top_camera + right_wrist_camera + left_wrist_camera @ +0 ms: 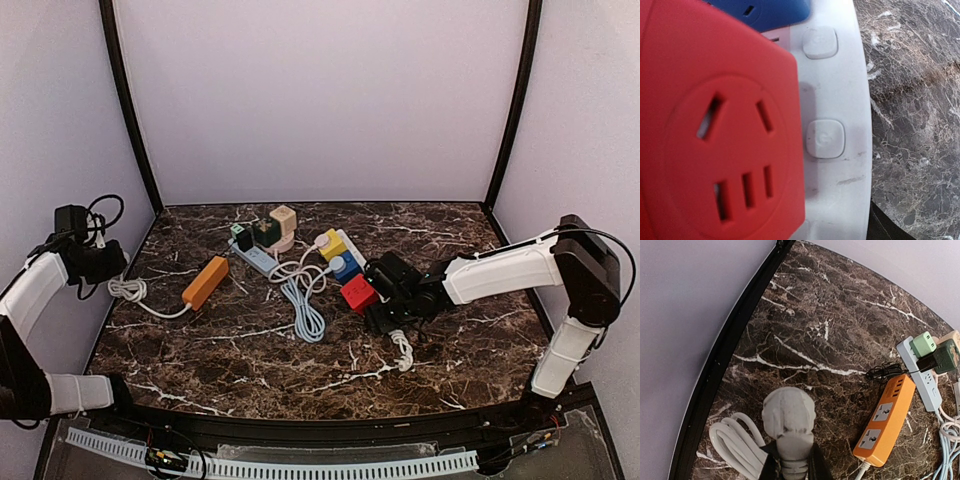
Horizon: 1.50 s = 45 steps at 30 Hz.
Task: Pull the plug off the socket
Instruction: Place the plug at the center of the board, then remove the plug from the socket.
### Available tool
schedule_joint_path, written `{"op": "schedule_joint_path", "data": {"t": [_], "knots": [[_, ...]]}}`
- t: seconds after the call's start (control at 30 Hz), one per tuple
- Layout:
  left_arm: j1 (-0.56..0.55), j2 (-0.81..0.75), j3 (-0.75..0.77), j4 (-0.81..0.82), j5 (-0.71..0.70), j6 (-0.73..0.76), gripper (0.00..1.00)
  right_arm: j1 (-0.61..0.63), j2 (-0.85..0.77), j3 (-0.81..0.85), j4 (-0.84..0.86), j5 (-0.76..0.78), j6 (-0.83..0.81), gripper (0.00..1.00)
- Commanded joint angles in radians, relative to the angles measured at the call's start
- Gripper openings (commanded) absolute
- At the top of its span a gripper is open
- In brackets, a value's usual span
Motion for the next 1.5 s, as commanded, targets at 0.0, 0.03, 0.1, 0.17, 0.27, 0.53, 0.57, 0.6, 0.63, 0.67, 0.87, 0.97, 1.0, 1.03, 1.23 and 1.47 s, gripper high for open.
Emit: {"op": "schedule_joint_path", "data": {"t": [0.0, 0.03, 0.1, 0.17, 0.27, 0.53, 0.57, 0.6, 0.63, 0.67, 0.87, 0.97, 1.0, 1.03, 1.23, 1.47], "knots": [[0.000, 0.044, -0.007, -0.076, -0.004, 0.048, 0.04, -0.021, -0.029, 0.020, 0.020, 0.059, 0.030, 0.00], [0.000, 0.051, -0.006, -0.076, -0.004, 0.050, 0.07, -0.021, -0.029, 0.022, 0.021, 0.059, 0.030, 0.00], [0.000, 0.059, -0.005, -0.077, -0.004, 0.050, 0.19, -0.021, -0.031, 0.023, 0.021, 0.058, 0.029, 0.00], [0.000, 0.068, -0.008, -0.078, 0.007, 0.050, 0.33, -0.021, -0.033, 0.023, 0.021, 0.059, 0.029, 0.00], [-0.001, 0.086, -0.005, -0.090, 0.024, 0.052, 0.48, -0.022, -0.034, 0.022, 0.020, 0.059, 0.030, 0.00], [-0.041, 0.058, 0.001, -0.077, 0.014, 0.063, 0.76, -0.022, -0.054, -0.001, 0.051, 0.049, 0.006, 0.00], [-0.060, 0.048, 0.000, -0.064, 0.002, 0.075, 0.78, -0.021, -0.064, -0.012, 0.071, 0.037, -0.008, 0.00], [-0.112, 0.039, 0.001, -0.058, -0.002, 0.081, 0.79, -0.021, -0.076, -0.024, 0.093, 0.024, -0.023, 0.00], [-0.138, 0.037, 0.004, -0.045, -0.005, 0.094, 0.79, -0.021, -0.090, -0.037, 0.117, 0.010, -0.038, 0.00], [-0.195, 0.032, 0.006, -0.039, -0.001, 0.101, 0.80, -0.020, -0.105, -0.052, 0.149, -0.007, -0.055, 0.00], [-0.500, 0.066, 0.071, 0.010, 0.017, 0.145, 0.81, -0.019, -0.189, -0.114, 0.246, -0.070, -0.116, 0.00], [-0.672, 0.114, 0.125, 0.043, 0.053, 0.153, 0.81, -0.017, -0.200, -0.125, 0.266, -0.087, -0.125, 0.00], [-0.703, 0.145, 0.159, 0.053, 0.084, 0.153, 0.81, -0.015, -0.203, -0.127, 0.270, -0.089, -0.129, 0.00], [-0.762, 0.161, 0.180, 0.068, 0.100, 0.153, 0.81, -0.011, -0.205, -0.129, 0.276, -0.091, -0.132, 0.00], [-0.967, 0.406, 0.395, 0.087, 0.257, 0.173, 0.81, 0.012, -0.202, -0.121, 0.277, -0.075, -0.135, 0.00], [-1.070, 0.595, 0.532, 0.129, 0.305, 0.136, 0.81, 0.040, -0.196, -0.112, 0.275, -0.061, -0.107, 0.00]]}}
